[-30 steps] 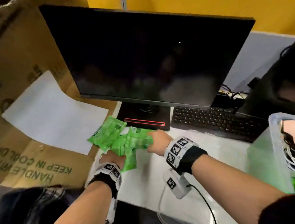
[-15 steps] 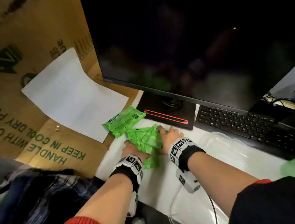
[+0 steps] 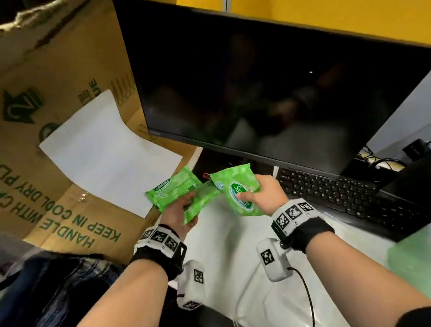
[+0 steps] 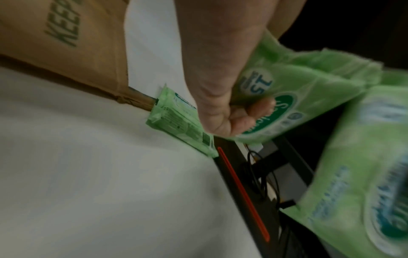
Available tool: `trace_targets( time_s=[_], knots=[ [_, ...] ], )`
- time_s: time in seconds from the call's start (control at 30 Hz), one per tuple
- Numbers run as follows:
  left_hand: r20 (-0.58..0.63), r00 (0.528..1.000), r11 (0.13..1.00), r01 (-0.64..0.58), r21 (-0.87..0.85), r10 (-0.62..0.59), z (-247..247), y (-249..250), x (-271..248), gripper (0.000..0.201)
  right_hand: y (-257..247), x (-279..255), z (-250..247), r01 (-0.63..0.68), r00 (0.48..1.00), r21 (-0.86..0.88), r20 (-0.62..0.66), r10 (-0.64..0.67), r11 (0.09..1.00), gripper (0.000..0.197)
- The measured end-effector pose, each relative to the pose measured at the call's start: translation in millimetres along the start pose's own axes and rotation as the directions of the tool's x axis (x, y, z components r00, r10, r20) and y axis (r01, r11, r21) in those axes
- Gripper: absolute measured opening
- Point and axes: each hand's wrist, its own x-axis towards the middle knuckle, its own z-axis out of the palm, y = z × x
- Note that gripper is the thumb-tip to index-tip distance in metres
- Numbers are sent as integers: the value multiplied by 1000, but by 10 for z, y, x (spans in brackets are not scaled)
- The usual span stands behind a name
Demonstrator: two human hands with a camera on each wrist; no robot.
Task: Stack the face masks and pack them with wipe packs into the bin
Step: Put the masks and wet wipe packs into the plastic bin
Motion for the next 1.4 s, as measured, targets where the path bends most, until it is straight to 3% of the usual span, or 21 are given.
trace_targets(
  time_s=[0.07, 0.17, 0.27, 0.33, 0.4, 0.5, 0.57, 0.67, 0.73, 0.87, 1.0, 1.17, 1.3, 1.4],
  knots=[
    [11, 997, 985, 72, -156, -71, -15, 78, -20, 22, -39, -45, -69, 41, 998, 122, 38, -46, 992, 26],
    [42, 987, 968, 159, -196, -154, -15, 134, -54, 28, -140, -119, -140, 73, 972, 254, 198, -126, 964, 56],
    [146, 974, 970, 194, -150, -172, 71, 156, -171, 42, -202, -132, -70, 195, 909, 32, 368, -193, 980, 72],
    [295, 935, 962, 241, -128, -195, 130, 156, -237, 61, -245, -137, -15, 237, 901, -66, 387, -194, 969, 59],
    [338, 922, 966, 238, -103, -192, 116, 160, -234, 77, -229, -146, 4, 187, 909, 89, 363, -206, 978, 39],
    [319, 940, 992, 118, 40, -125, 13, 150, -150, 85, -172, -172, -28, 22, 936, 269, 334, -114, 963, 31],
    [291, 955, 983, 10, 183, -64, -6, 110, -146, 79, -125, -162, -19, -32, 944, 315, 322, -76, 949, 31],
    [218, 973, 914, -158, 373, 79, 17, 15, -163, 47, -147, -147, 67, -55, 945, 366, 320, -70, 929, 29],
    [236, 964, 915, -198, 351, 118, -5, -58, -137, 44, -178, -127, 138, -83, 938, 424, 338, -73, 902, 30],
    [246, 959, 973, -182, 144, 144, -87, -66, -128, 60, -212, -81, 252, -182, 928, 561, 369, -47, 807, 32],
    [132, 973, 974, -204, 101, 190, -183, -20, -75, 29, -190, -33, 217, -228, 959, 612, 275, 66, 757, 27],
    [29, 975, 974, -220, 60, 219, -234, 10, -34, 18, -158, 75, 76, -126, 992, 608, 61, 111, 784, 18],
    [2, 986, 983, -169, 73, 170, -195, -15, -1, 20, -254, 61, 163, -120, 993, 592, 91, 82, 797, 33],
    [-15, 995, 995, -101, -4, 101, -161, -19, 5, 35, -349, 63, 398, -167, 981, 564, 178, 79, 809, 28]
  ],
)
